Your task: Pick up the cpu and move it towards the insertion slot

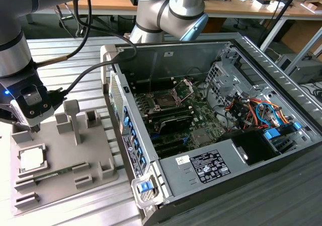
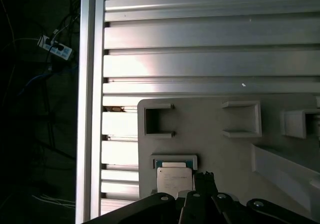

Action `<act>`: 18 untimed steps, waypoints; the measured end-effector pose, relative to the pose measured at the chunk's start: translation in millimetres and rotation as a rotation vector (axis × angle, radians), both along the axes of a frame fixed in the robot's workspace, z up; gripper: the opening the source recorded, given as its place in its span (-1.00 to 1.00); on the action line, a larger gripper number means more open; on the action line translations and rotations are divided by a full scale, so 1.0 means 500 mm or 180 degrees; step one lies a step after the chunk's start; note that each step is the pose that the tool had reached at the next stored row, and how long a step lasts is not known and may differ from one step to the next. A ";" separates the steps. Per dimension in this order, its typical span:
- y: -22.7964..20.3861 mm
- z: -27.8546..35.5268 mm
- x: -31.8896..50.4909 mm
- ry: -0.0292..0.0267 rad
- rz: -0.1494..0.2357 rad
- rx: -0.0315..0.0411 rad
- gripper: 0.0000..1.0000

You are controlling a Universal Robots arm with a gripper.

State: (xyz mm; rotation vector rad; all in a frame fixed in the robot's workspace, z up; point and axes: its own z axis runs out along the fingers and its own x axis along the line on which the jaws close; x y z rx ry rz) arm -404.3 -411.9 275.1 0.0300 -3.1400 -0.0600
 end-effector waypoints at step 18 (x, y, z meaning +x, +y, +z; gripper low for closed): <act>0.0000 -0.009 0.000 0.0000 0.0000 0.0000 -0.79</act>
